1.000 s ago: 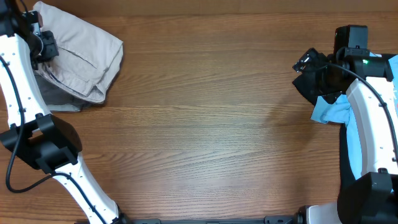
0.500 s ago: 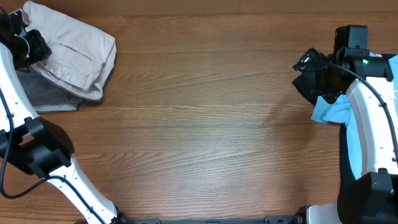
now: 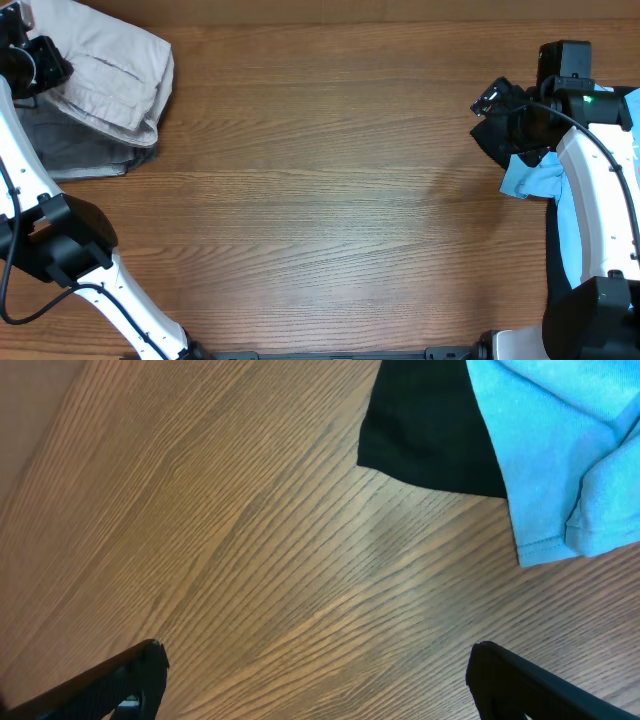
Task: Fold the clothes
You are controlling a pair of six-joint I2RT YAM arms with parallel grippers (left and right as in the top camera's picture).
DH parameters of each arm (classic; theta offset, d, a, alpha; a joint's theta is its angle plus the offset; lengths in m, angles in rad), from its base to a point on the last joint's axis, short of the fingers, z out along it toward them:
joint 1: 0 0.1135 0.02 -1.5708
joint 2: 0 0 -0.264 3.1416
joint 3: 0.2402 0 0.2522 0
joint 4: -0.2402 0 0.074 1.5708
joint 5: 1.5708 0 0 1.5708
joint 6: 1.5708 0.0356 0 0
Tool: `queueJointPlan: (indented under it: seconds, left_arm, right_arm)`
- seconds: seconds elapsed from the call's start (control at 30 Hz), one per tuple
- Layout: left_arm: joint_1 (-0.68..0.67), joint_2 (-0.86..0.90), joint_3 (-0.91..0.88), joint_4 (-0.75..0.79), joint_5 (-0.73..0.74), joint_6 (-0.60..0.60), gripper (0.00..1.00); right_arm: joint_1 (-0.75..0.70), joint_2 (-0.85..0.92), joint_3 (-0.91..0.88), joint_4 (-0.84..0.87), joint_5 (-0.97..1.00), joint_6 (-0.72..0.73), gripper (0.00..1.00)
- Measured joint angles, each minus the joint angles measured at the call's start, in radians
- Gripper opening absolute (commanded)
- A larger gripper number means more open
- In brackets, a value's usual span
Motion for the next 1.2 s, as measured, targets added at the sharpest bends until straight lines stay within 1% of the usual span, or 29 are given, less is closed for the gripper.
queueJointPlan:
  seconds: [0.13, 0.23, 0.27, 0.37, 0.4, 0.43, 0.47, 0.53, 0.57, 0.73, 0.77, 0.83, 0.87, 0.9, 0.93, 0.97, 1.0, 1.03, 1.07, 1.2]
  left_arm:
    - [0.003, 0.000, -0.007, -0.001, -0.095, -0.002, 0.10]
    - [0.003, -0.001, -0.047, 0.026, -0.160, -0.002, 0.11]
    - [0.003, -0.001, -0.067, 0.039, -0.181, -0.002, 0.12]
    - [0.003, 0.000, -0.140, 0.087, -0.238, -0.003, 0.22]
    - [0.004, 0.000, -0.159, 0.103, -0.253, -0.005, 0.29]
    - [0.007, 0.000, -0.176, 0.117, -0.268, -0.007, 0.41]
    - [0.011, 0.000, -0.190, 0.128, -0.283, -0.011, 0.63]
    - [0.025, 0.000, -0.201, 0.141, -0.309, -0.029, 0.97]
    - [0.038, 0.000, -0.202, 0.145, -0.322, -0.041, 1.00]
    - [0.096, 0.000, -0.202, 0.138, -0.324, -0.107, 1.00]
    - [0.109, 0.000, -0.202, 0.134, -0.309, -0.114, 1.00]
    - [0.138, 0.000, -0.202, 0.132, -0.235, -0.127, 0.92]
    - [0.150, 0.000, -0.202, 0.130, -0.189, -0.129, 0.85]
    - [0.163, 0.000, -0.202, 0.124, -0.122, -0.130, 0.75]
    - [0.171, 0.000, -0.202, 0.118, -0.069, -0.131, 0.51]
    - [0.178, 0.000, -0.202, 0.110, 0.000, -0.126, 0.30]
    - [0.179, 0.000, -0.202, 0.104, 0.053, -0.121, 0.15]
    - [0.177, 0.000, -0.203, 0.100, 0.101, -0.120, 0.09]
    - [0.171, 0.000, -0.207, 0.098, 0.140, -0.117, 0.08]
    - [0.119, -0.018, -0.283, 0.115, 0.241, -0.093, 0.06]
  right_arm:
    - [0.000, 0.000, 0.000, 0.000, 0.001, 0.000, 1.00]
    - [0.000, 0.000, 0.000, 0.000, 0.000, 0.000, 1.00]
    - [0.000, 0.000, 0.000, 0.000, 0.000, 0.000, 1.00]
    - [0.000, 0.000, 0.000, 0.000, 0.000, 0.000, 1.00]
    - [0.000, 0.000, 0.000, 0.000, 0.000, 0.001, 1.00]
    - [0.000, 0.000, 0.000, 0.000, 0.000, 0.000, 1.00]
    - [0.000, 0.000, 0.000, 0.000, 0.000, 0.000, 1.00]
    - [0.000, 0.000, 0.000, 0.000, 0.000, 0.000, 1.00]
    - [0.000, 0.000, 0.000, 0.000, 0.000, 0.000, 1.00]
    - [0.000, 0.000, 0.000, 0.000, 0.000, 0.001, 1.00]
    - [0.000, 0.000, 0.000, 0.000, 0.000, 0.000, 1.00]
    - [0.000, 0.000, 0.000, 0.000, 0.000, 0.000, 1.00]
    - [0.000, 0.000, 0.000, 0.000, 0.001, 0.000, 1.00]
    - [0.000, 0.000, 0.000, 0.000, 0.000, 0.000, 1.00]
    - [0.000, 0.000, 0.000, 0.000, 0.000, 0.000, 1.00]
    - [0.000, 0.000, 0.000, 0.000, 0.000, 0.000, 1.00]
    - [0.000, 0.000, 0.000, 0.000, 0.001, 0.000, 1.00]
    - [0.000, 0.000, 0.000, 0.000, 0.000, 0.000, 1.00]
    - [0.000, 0.000, 0.000, 0.000, 0.000, 0.001, 1.00]
    - [0.000, 0.000, 0.000, 0.000, 0.000, 0.000, 1.00]
